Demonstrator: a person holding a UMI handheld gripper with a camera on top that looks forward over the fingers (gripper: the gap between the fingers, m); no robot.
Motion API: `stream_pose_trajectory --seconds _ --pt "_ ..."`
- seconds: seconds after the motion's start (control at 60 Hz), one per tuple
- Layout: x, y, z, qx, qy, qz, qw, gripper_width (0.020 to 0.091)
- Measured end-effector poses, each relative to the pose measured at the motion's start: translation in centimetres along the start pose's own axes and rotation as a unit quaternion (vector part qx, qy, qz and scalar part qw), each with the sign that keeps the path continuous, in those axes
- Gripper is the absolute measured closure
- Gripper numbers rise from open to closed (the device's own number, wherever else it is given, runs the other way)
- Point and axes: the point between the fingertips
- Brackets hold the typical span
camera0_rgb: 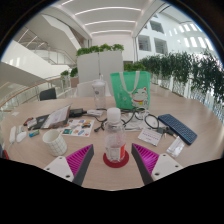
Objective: Pour water
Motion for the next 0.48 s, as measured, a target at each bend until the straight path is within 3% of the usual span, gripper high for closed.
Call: stream_pose_trajectory --seconds 0.283,0.483 --pt "10.4 -15.5 -0.9 -0.001 0.024 0.066 0.998 0.0256" --pt "14.5 -20.9 -0.6 -0.007 0.024 0.090 0.996 0.0259"
Point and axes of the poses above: the point between the fingertips, and its own axes, seen from behind it with the camera up: x to the left, z down, y forward, the way the camera looks, and after that the axes turned 15 degrees about -z, right-handed
